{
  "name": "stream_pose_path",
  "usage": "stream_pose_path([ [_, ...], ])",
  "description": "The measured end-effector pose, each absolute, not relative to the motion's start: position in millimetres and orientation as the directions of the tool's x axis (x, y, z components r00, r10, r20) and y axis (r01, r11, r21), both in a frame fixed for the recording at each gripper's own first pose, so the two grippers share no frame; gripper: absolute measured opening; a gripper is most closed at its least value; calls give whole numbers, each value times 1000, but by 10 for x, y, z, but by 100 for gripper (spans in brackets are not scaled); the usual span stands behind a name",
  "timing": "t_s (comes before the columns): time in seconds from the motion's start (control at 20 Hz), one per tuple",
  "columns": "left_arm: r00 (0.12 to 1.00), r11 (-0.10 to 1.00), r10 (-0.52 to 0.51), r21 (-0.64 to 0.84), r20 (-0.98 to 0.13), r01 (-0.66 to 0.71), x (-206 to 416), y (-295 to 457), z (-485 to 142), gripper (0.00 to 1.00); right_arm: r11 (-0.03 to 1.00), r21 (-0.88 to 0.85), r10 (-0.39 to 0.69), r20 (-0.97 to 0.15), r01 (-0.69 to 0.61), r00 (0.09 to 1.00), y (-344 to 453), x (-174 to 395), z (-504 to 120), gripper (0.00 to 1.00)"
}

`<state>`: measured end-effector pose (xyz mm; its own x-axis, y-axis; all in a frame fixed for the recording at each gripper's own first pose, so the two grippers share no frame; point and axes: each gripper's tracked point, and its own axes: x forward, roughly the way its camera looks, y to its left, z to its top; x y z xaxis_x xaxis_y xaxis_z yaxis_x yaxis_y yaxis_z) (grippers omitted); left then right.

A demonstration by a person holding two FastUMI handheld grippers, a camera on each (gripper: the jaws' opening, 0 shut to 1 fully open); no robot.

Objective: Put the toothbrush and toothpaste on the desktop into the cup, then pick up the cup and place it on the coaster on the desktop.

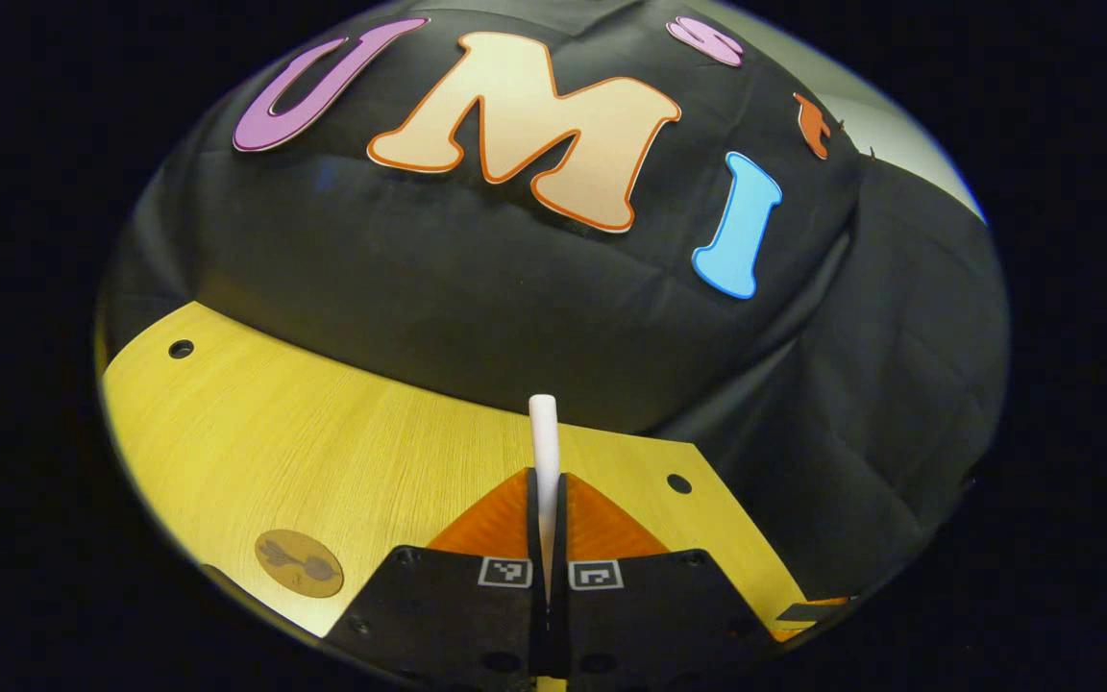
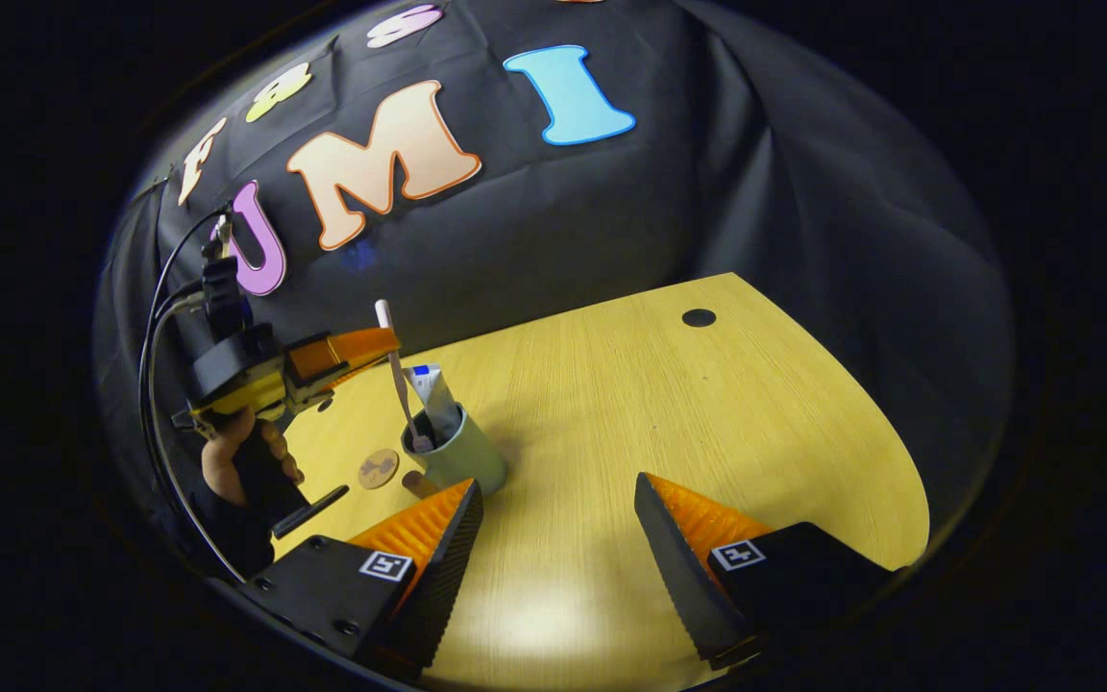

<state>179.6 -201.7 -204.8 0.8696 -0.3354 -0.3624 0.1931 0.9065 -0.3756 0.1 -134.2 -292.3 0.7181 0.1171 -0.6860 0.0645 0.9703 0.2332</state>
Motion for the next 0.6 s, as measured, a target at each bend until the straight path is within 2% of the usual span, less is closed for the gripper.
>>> stream_pose_path([
  [0.25, 857, 919, -348, -319, -379, 232, 1525, -2118, -2124, 2, 966, 252, 138, -687, 56, 714, -1339, 101, -2916, 97],
  [0.3, 853, 919, -356, -311, -382, 245, 1467, -2144, -2140, 2, 965, 257, 148, -685, 47, 713, -1320, 109, -2915, 91],
  [0.35, 846, 918, -363, -306, -391, 252, 1392, -2170, -2148, 3, 964, 264, 161, -686, 37, 710, -1293, 130, -2910, 90],
  [0.4, 838, 916, -370, -306, -401, 257, 1317, -2191, -2164, 5, 962, 273, 176, -688, 26, 704, -1241, 158, -2909, 97],
  [0.45, 833, 915, -374, -309, -408, 259, 1248, -2214, -2165, 7, 959, 282, 192, -693, 16, 694, -1197, 169, -2909, 97],
  [0.5, 831, 913, -377, -314, -410, 260, 1179, -2217, -2154, 12, 955, 296, 215, -697, 2, 685, -1121, 169, -2920, 99],
  [0.55, 834, 916, -369, -310, -410, 254, 1109, -2178, -2146, 24, 951, 309, 240, -704, -16, 669, -1037, 173, -2920, 98],
  [0.6, 842, 922, -355, -299, -406, 245, 1062, -2130, -2122, 46, 947, 318, 264, -711, -36, 652, -954, 169, -2931, 94],
])
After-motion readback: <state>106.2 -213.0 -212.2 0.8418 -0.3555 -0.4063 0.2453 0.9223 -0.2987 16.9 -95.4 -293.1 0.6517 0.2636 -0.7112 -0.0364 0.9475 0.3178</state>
